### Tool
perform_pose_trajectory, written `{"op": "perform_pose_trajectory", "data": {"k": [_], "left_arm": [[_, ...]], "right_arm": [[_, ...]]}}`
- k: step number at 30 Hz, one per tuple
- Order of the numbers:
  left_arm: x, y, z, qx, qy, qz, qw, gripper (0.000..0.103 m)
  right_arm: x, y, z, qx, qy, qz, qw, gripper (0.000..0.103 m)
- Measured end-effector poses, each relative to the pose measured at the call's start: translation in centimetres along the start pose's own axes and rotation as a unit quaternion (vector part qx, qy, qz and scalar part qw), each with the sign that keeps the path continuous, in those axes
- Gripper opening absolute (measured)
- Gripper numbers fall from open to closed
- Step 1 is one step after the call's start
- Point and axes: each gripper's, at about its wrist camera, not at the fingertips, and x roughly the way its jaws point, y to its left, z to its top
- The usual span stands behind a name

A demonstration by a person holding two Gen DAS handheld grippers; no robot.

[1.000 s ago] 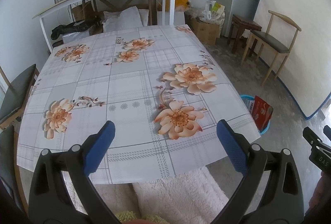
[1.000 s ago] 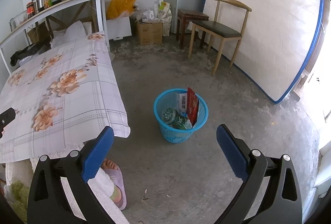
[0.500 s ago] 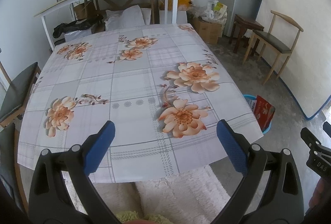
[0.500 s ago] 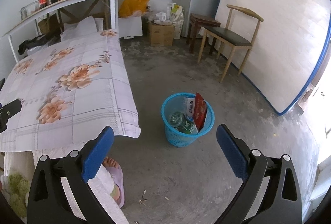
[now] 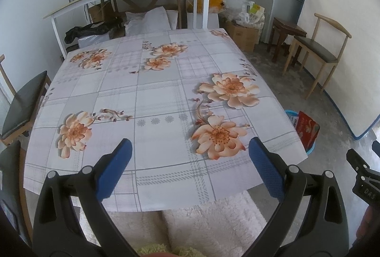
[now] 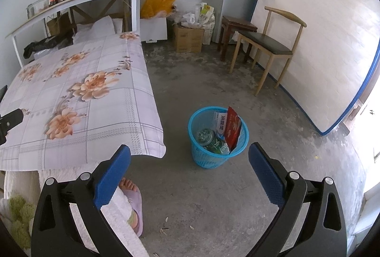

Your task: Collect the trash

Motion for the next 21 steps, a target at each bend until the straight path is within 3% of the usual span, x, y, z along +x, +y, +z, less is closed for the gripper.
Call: {"op": "perform_pose_trajectory", "data": {"k": [21], "left_arm": [[0.00,-0.41,0.05,0.003,0.004,-0.004,1.0000,0.095]], "right_arm": [[0.05,0.09,0.31,-0.002,-0.002,0.004,1.000,0.097]]}}
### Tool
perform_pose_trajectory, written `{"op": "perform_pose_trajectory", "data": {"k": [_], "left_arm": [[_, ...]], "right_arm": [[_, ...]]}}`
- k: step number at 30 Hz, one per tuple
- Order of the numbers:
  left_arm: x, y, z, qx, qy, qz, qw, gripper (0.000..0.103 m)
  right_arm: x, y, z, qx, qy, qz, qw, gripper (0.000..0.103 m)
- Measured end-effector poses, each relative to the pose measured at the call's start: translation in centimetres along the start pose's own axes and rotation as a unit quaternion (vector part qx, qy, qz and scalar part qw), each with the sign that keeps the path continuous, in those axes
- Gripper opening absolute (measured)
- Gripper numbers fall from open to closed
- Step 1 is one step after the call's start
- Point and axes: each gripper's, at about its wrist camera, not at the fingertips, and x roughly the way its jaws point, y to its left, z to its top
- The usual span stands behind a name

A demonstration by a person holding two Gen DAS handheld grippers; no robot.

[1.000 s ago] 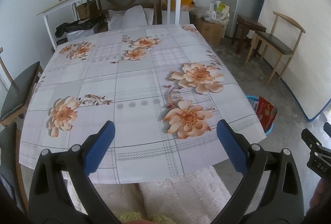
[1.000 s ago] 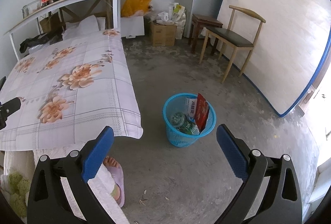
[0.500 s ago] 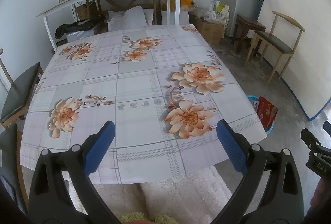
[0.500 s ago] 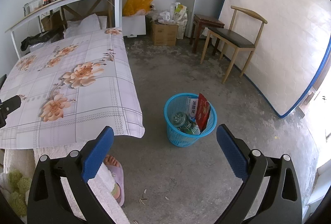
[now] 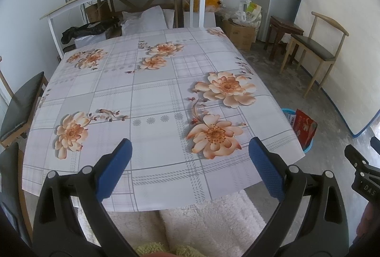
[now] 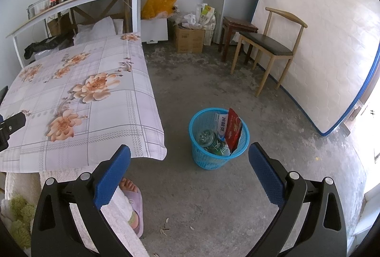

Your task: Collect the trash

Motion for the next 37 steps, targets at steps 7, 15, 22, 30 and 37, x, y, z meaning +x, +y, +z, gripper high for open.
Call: {"op": "perform_pose_trajectory", "data": {"k": [7,15,22,30,37], "left_arm": [[-0.05,-0.53,-0.04,0.003,0.002,-0.003,1.0000,0.095],[0.10,-0.40,0.00,0.003,0.003,-0.003,1.0000,0.095],[0.23,-0.56,-0.28,0.002,0.010,-0.006,0.9999,0.095],[0.26,-0.55,-0.28,0.001,0.012,-0.007,0.9999,0.095],[0.66,-0.21,-0.44,0.001,0.017,-0.009,0.9998,0.095]], "right_arm": [[-0.05,0.02,-0.01,0.000,0.000,0.000,1.000,0.097],[0.05,-0.14,0.12,0.000,0.001,0.001,1.000,0.097],[0.28,-0.21,-0.04,0.001,0.004,0.001,1.000,0.097],[0.29,-0.32,-0.02,0.002,0.004,0.002,1.000,0.097],[0.39,-0.35,-0.08,0.002,0.005,0.004,1.000,0.097]]}}
